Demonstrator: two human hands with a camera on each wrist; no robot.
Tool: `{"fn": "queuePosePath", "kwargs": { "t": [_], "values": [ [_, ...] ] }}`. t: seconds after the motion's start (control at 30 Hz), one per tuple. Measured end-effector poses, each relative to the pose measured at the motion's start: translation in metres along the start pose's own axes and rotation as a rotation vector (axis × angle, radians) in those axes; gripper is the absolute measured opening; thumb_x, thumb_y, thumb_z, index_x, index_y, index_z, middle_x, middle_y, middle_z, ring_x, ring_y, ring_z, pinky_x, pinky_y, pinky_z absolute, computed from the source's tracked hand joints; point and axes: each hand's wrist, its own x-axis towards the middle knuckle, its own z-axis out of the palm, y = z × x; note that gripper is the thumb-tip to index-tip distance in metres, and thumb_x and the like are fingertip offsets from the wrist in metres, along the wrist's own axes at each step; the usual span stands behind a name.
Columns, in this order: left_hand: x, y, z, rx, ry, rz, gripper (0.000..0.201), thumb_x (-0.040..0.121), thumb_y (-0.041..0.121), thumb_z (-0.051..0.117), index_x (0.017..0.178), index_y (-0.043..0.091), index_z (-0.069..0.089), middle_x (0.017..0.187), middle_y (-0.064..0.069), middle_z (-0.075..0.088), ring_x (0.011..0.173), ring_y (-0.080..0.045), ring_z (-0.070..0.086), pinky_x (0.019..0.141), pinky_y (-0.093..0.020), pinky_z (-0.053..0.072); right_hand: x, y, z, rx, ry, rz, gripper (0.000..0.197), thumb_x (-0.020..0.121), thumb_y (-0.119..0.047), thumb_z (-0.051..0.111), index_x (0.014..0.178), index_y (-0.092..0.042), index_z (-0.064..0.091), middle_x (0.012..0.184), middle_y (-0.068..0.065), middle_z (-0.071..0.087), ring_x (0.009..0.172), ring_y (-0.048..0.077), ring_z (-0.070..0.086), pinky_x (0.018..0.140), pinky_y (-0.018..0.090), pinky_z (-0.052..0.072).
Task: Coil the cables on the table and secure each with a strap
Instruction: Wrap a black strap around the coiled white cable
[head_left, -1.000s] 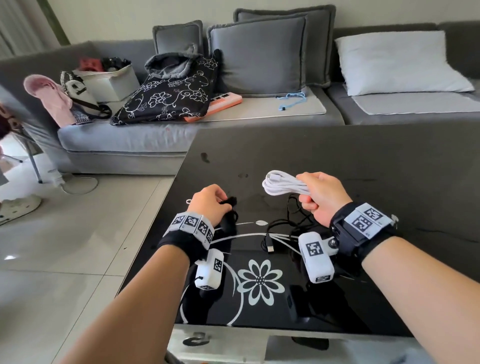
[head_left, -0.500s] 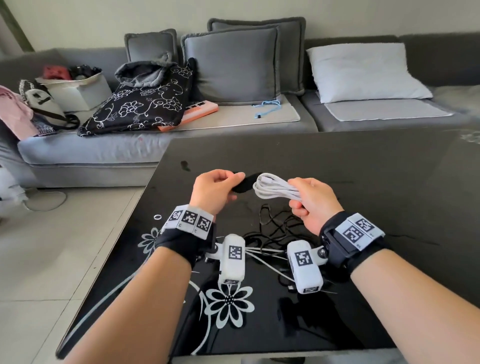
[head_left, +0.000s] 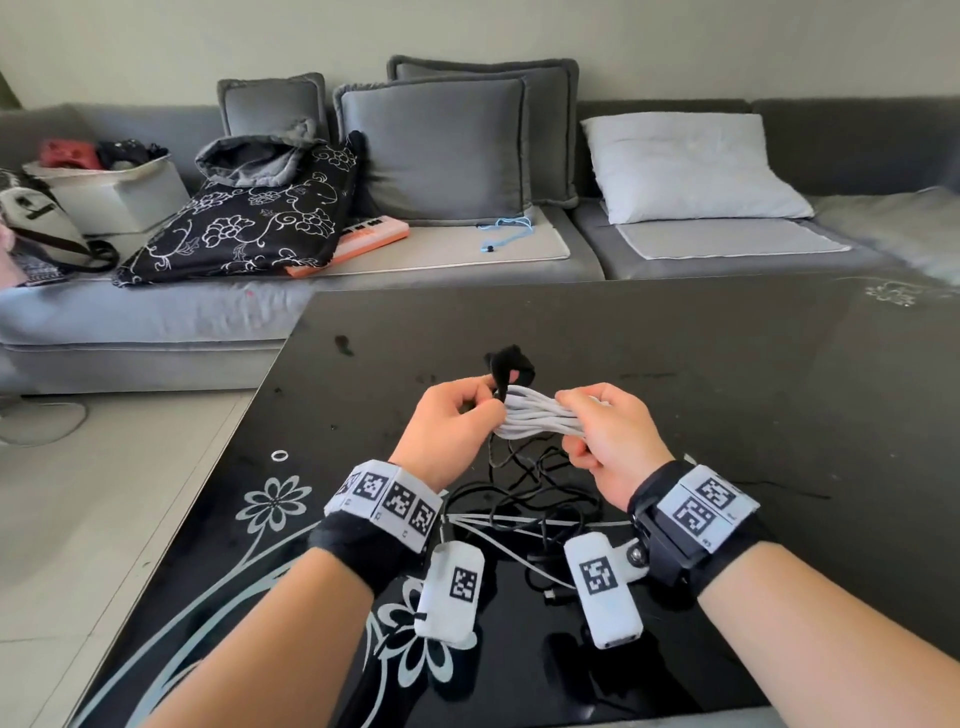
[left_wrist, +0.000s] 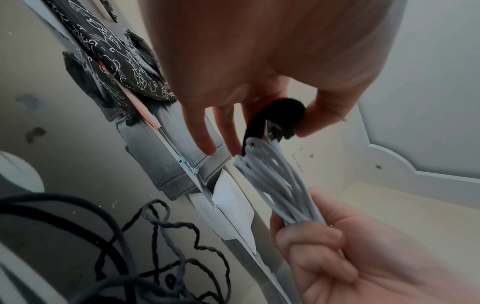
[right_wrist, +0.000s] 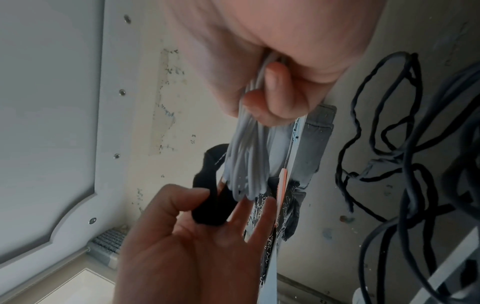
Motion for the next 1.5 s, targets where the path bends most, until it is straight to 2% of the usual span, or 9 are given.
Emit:
{"fn": "queuePosePath", "kwargs": {
  "t": [0.13, 0.4, 0.57, 0.7, 0.93, 1.1, 1.2, 1.3, 1.5],
  "values": [
    [-0.001, 0.003, 0.003, 0.02, 0.015, 0.055, 0.024, 0.081, -0.002, 0.054, 0.067, 0.013, 0.042, 0.058, 0.021, 0.056, 0.05, 0.0, 0.042, 0.053, -0.016, 0.032, -0.002, -0.001, 0.003, -0.012, 0.004, -0.007, 0.007, 0.093, -0.007, 0.06, 0.087, -0.008, 0.056, 0.065, 0.006, 0.05, 0.038, 0.012, 0.038, 0.037, 0.02, 0.023],
    [-0.003, 0.003, 0.004, 0.088, 0.01, 0.062, 0.031, 0.087, -0.001, 0.051, 0.095, 0.023, 0.069, 0.081, 0.01, 0.071, 0.062, -0.015, 0.052, 0.058, -0.021, 0.043, -0.003, 0.0, 0.004, -0.023, 0.019, -0.014, 0.007, 0.094, -0.009, 0.059, 0.088, -0.009, 0.056, 0.065, 0.007, 0.05, 0.039, 0.013, 0.038, 0.037, 0.021, 0.025],
    [-0.001, -0.005, 0.006, 0.168, -0.028, 0.138, 0.016, 0.097, 0.026, 0.06, 0.087, 0.025, 0.072, 0.128, 0.019, 0.063, 0.109, -0.005, 0.062, 0.095, -0.024, 0.047, -0.001, -0.002, 0.003, 0.014, 0.094, -0.033, 0.004, 0.094, -0.01, 0.06, 0.09, -0.009, 0.058, 0.071, 0.01, 0.056, 0.042, 0.014, 0.042, 0.034, 0.02, 0.029],
    [0.0, -0.004, 0.006, 0.206, -0.056, 0.154, 0.03, 0.104, 0.026, 0.048, 0.085, 0.024, 0.071, 0.131, 0.018, 0.06, 0.119, 0.005, 0.054, 0.105, -0.021, 0.038, 0.001, -0.003, 0.0, 0.067, 0.142, -0.004, 0.005, 0.094, -0.011, 0.06, 0.09, -0.009, 0.057, 0.073, 0.01, 0.056, 0.041, 0.013, 0.042, 0.034, 0.02, 0.028],
    [-0.003, -0.002, 0.002, 0.25, -0.084, 0.042, 0.031, 0.1, 0.039, 0.05, 0.089, 0.021, 0.073, 0.087, 0.014, 0.072, 0.062, -0.009, 0.052, 0.065, -0.025, 0.041, 0.001, -0.007, -0.002, 0.171, 0.132, 0.073, 0.005, 0.095, -0.012, 0.058, 0.095, -0.007, 0.057, 0.077, 0.009, 0.056, 0.041, 0.011, 0.039, 0.034, 0.02, 0.023],
    [-0.005, 0.0, 0.0, 0.274, -0.112, -0.06, 0.045, 0.104, 0.041, 0.042, 0.087, 0.014, 0.073, 0.034, 0.015, 0.039, 0.032, -0.005, 0.031, 0.042, -0.016, 0.024, -0.001, -0.009, 0.001, 0.215, 0.05, 0.132, 0.007, 0.097, -0.013, 0.055, 0.097, -0.006, 0.056, 0.076, 0.006, 0.055, 0.042, 0.011, 0.037, 0.033, 0.019, 0.022],
    [-0.002, -0.002, 0.0, 0.255, -0.139, -0.129, 0.054, 0.101, 0.056, 0.037, 0.087, 0.021, 0.076, 0.052, 0.022, 0.057, 0.049, 0.006, 0.049, 0.06, -0.013, 0.039, -0.002, -0.011, 0.002, 0.285, -0.021, 0.203, 0.009, 0.098, -0.014, 0.054, 0.092, -0.007, 0.056, 0.075, 0.005, 0.056, 0.043, 0.01, 0.035, 0.033, 0.018, 0.022],
    [0.001, -0.011, -0.001, 0.19, -0.168, -0.217, 0.062, 0.084, 0.078, 0.037, 0.092, 0.032, 0.078, 0.102, 0.017, 0.073, 0.092, 0.002, 0.066, 0.099, -0.034, 0.047, -0.002, -0.011, 0.001, 0.333, -0.041, 0.243, 0.008, 0.097, -0.013, 0.055, 0.1, -0.006, 0.058, 0.078, 0.006, 0.056, 0.042, 0.009, 0.035, 0.033, 0.018, 0.021],
    [-0.003, -0.003, 0.002, 0.154, -0.359, -0.285, 0.054, 0.082, 0.074, 0.055, 0.102, 0.027, 0.075, 0.107, 0.014, 0.075, 0.096, -0.005, 0.072, 0.104, -0.038, 0.047, -0.002, -0.008, 0.004, 0.283, -0.098, 0.237, 0.005, 0.098, -0.013, 0.054, 0.098, -0.008, 0.054, 0.075, 0.006, 0.054, 0.04, 0.009, 0.035, 0.032, 0.018, 0.022]
  ]
}}
